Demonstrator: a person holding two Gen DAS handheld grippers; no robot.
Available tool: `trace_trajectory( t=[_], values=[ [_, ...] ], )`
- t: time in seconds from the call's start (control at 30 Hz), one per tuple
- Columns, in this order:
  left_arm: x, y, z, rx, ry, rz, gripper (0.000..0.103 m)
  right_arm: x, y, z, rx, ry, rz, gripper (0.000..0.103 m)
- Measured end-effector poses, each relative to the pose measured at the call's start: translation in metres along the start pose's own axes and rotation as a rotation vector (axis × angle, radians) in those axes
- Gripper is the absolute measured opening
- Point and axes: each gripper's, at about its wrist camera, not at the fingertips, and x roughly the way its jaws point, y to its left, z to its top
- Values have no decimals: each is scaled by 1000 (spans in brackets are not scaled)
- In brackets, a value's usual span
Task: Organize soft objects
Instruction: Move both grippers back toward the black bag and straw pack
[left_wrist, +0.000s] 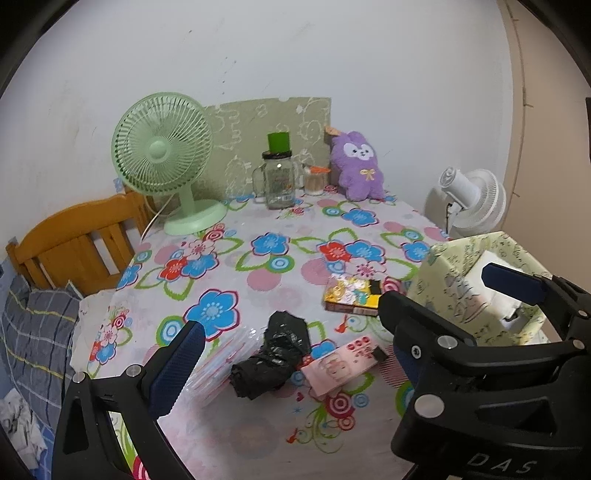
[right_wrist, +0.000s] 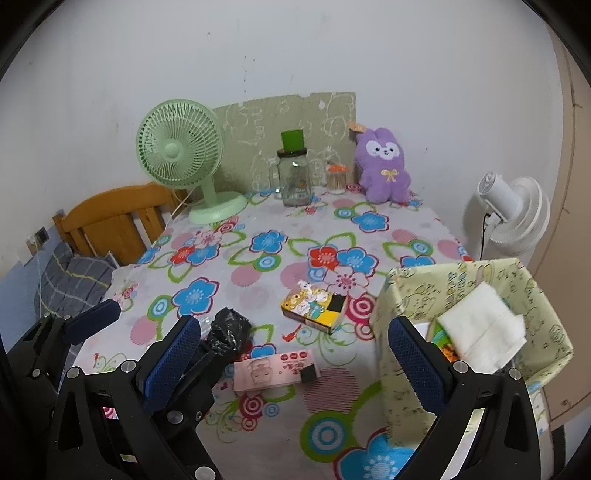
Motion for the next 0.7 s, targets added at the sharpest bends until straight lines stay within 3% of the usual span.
trace_trajectory(
  t=[0.7],
  values=[
    [44,48,-19,-68,108,84,99,57,31,-7,-57,88,28,102]
  ],
)
